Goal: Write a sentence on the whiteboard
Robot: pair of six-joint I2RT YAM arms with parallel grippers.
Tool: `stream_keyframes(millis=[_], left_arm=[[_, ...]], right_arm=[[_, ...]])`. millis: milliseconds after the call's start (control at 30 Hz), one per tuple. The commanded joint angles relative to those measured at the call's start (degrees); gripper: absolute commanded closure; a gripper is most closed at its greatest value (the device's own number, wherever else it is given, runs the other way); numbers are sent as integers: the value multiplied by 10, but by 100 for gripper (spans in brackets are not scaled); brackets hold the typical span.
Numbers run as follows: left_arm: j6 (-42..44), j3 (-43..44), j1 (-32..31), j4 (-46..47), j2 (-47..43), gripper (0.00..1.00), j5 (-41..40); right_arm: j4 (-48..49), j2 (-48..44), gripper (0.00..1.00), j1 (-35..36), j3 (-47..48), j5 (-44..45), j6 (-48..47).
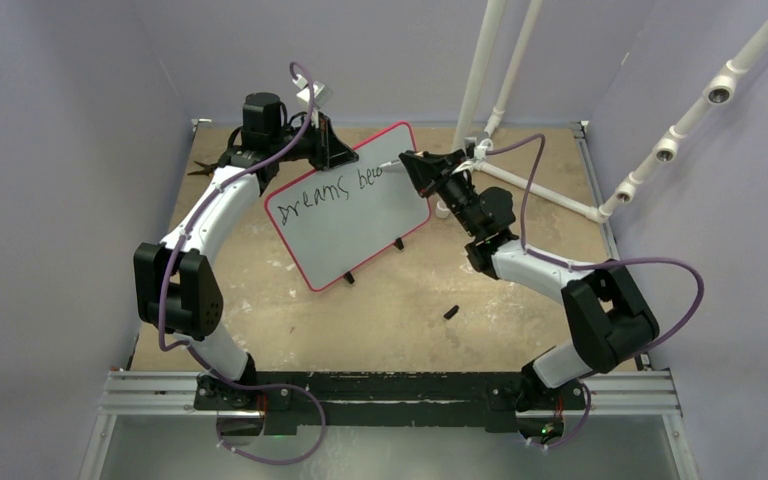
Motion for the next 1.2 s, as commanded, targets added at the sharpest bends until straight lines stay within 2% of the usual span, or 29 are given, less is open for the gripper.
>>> stream_keyframes(millis=[0, 267, 1167], left_arm=[[2, -22, -3, -44, 15, 100, 20], [1, -23, -3, -43, 18, 100, 21], [1, -22, -3, -44, 17, 100, 25]], right_arm=[[-9, -23, 100, -16, -1, -21, -11], [-2, 2, 100, -36, 20, -44, -1], [19, 54, 100, -38, 51, -32, 3]])
